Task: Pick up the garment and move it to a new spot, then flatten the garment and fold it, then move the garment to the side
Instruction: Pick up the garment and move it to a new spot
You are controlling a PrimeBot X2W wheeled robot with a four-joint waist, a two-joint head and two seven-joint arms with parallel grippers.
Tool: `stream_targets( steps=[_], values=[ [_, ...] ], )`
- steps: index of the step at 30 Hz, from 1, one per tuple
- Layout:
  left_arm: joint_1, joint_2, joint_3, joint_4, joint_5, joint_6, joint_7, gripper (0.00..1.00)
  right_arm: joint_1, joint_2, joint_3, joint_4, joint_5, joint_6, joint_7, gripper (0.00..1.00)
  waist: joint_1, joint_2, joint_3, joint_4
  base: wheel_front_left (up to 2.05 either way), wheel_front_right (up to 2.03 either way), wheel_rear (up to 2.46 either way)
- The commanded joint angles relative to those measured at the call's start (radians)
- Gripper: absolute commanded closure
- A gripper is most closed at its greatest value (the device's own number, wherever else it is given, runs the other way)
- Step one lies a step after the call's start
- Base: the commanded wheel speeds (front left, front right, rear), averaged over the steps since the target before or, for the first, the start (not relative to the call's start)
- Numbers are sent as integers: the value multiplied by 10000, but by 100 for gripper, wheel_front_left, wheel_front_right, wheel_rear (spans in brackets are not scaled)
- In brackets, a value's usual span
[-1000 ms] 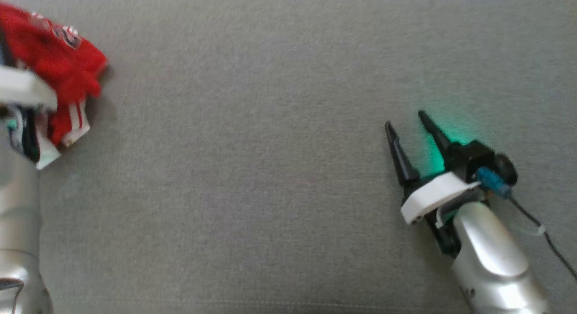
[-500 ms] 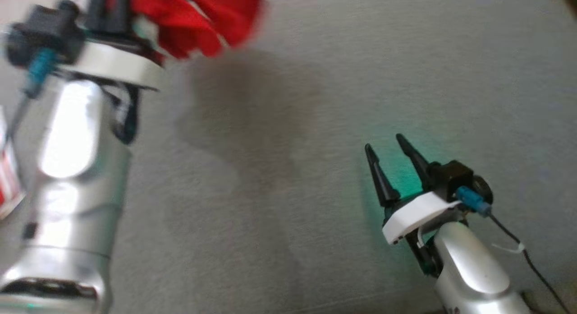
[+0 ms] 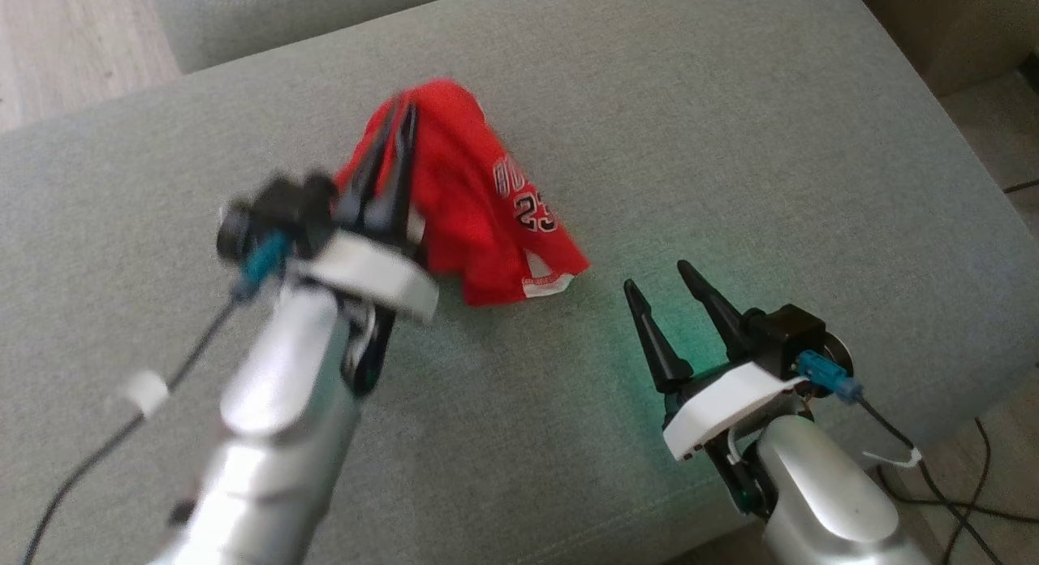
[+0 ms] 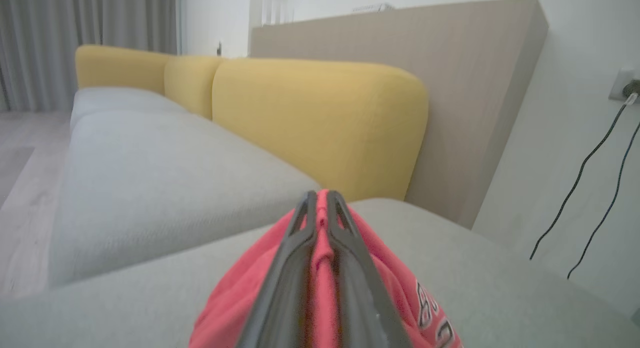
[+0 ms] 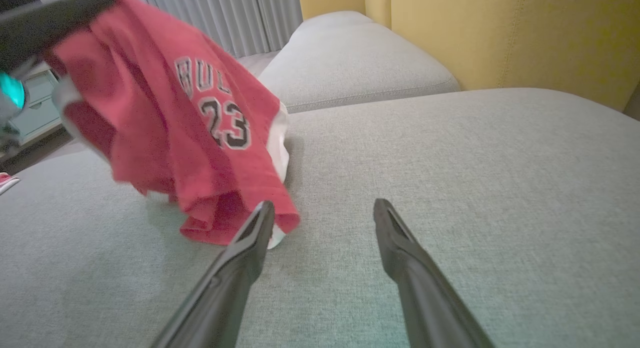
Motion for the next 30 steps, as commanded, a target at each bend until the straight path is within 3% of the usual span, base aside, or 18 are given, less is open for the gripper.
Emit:
stream_targets(
  steps=[1,2,11,19,30],
  values=[
    [-71,219,291,-230,-24,76,-49,57,8,155,214,-314,49,35,-38,0,0,-1,-22,20,0,0,0],
    [151,212,369,-199,-12,137,-50,0,19,155,196,-316,61,35,-38,0,0,-1,-43,45,0,0,0],
    [2553,382,2002,-1310,495,978,-50,0,178,156,-399,-383,-58,35,-38,0,0,-1,-499,834,0,0,0],
    [4614,278,3215,-1922,1025,998,-50,0,460,156,-1109,-255,-403,35,-38,0,0,-1,-1084,1805,0,0,0],
    [6271,43,3698,-1938,1297,775,-51,0,1004,156,-1710,-12,-642,35,-38,0,0,-1,-1656,2560,0,0,0]
  ],
)
